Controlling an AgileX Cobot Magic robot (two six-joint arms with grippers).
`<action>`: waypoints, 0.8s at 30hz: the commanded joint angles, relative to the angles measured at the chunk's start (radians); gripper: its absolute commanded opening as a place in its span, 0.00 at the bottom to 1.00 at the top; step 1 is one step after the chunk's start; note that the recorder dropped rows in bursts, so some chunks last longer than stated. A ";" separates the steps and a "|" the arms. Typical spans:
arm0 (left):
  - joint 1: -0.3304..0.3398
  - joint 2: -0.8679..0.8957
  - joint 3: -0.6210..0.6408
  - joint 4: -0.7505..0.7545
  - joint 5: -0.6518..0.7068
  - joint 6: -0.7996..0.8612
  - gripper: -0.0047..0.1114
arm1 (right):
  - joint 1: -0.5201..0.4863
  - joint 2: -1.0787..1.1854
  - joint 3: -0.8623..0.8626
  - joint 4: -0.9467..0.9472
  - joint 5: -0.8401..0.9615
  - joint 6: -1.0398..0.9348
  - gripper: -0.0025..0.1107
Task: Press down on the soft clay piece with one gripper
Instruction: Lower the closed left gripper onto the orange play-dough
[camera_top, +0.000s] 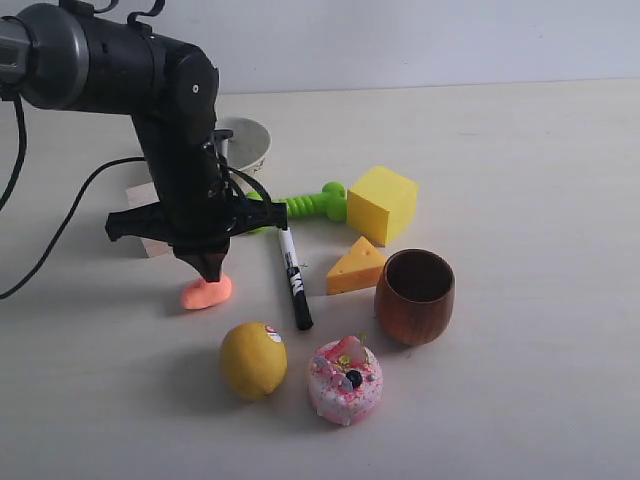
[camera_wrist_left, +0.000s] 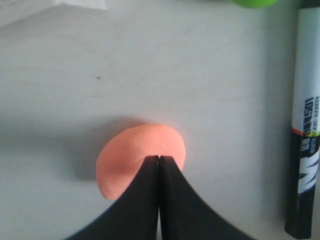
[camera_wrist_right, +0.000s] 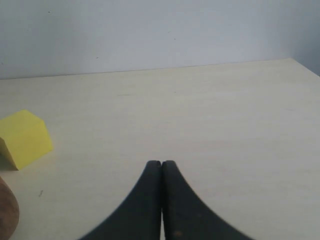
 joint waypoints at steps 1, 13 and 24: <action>-0.004 0.008 -0.005 -0.003 -0.007 0.004 0.04 | 0.002 -0.006 0.005 -0.005 -0.007 -0.002 0.02; 0.003 0.010 0.020 0.025 -0.016 0.004 0.04 | 0.002 -0.006 0.005 -0.005 -0.007 -0.002 0.02; 0.004 0.031 0.022 0.009 -0.020 0.016 0.04 | 0.002 -0.006 0.005 -0.005 -0.007 -0.002 0.02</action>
